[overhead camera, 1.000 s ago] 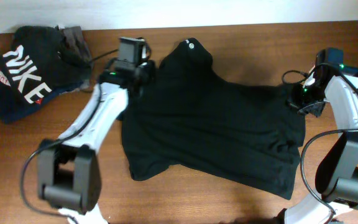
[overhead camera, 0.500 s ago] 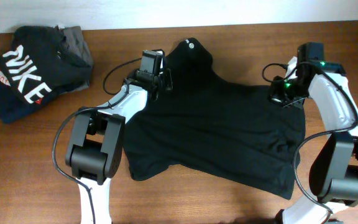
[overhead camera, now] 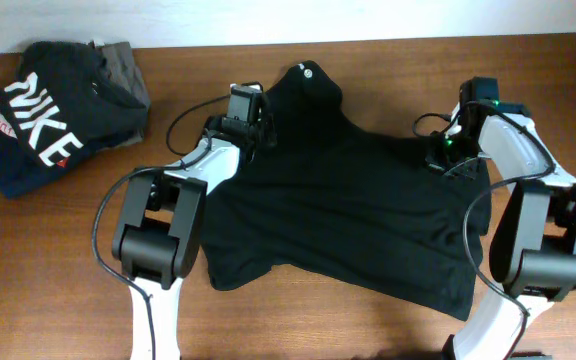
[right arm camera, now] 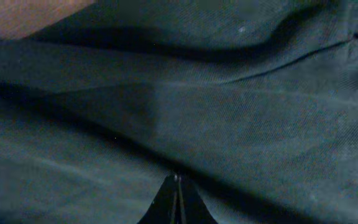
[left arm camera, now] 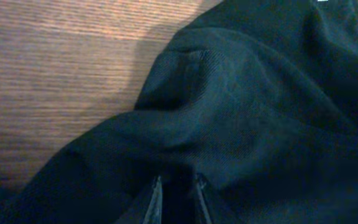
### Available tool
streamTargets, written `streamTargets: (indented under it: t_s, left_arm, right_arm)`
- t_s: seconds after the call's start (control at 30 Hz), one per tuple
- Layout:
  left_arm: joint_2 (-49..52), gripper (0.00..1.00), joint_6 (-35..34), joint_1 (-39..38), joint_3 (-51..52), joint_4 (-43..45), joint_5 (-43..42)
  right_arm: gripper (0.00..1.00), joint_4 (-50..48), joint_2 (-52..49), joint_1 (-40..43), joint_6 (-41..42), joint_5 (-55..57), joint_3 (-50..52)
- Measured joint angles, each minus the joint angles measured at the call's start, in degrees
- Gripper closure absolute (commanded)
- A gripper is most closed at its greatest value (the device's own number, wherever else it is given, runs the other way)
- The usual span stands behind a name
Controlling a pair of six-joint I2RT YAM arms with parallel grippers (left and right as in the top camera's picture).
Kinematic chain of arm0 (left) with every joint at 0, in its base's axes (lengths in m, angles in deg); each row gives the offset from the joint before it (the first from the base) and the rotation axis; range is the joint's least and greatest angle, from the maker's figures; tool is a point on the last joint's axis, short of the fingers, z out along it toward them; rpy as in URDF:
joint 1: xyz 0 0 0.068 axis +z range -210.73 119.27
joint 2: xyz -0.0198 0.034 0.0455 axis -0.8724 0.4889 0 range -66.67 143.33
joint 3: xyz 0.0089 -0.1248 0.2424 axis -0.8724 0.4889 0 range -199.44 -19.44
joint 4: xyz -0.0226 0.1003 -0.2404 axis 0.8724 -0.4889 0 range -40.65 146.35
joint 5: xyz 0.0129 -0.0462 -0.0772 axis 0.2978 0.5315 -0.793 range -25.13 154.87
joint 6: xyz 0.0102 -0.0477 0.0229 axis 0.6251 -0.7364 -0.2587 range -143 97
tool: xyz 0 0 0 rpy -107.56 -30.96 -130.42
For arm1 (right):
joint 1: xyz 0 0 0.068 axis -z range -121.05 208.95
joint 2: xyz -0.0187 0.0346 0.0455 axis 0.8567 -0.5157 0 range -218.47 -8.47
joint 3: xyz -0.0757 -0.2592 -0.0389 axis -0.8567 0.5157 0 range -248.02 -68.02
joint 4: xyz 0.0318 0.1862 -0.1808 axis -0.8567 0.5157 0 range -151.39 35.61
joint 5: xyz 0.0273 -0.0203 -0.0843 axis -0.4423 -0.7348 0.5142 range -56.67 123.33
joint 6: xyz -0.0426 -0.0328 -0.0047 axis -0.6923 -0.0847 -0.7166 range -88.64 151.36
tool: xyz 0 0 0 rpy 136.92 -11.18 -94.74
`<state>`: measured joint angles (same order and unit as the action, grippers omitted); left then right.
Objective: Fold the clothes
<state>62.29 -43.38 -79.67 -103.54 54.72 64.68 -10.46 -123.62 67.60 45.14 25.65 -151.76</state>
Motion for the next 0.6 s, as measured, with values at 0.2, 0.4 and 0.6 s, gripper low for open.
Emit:
streamTargets:
  t_s: [0.2, 0.4, 0.6]
  left_arm:
    - [0.0, 0.77, 0.0, 0.0, 0.0, 0.2, 2.3]
    - [0.0, 0.77, 0.0, 1.8, 0.0, 0.0, 4.7]
    - [0.0, 0.77, 0.0, 6.1, 0.0, -0.3, 5.1]
  right_arm:
    - [0.96, -0.9, 0.0, 0.3, 0.2, 2.9, 0.0]
    - [0.96, -3.5, -1.5, 1.1, 0.2, 6.0, 0.0]
    - [0.96, -5.4, -5.4, 2.6, 0.2, 6.4, -0.4]
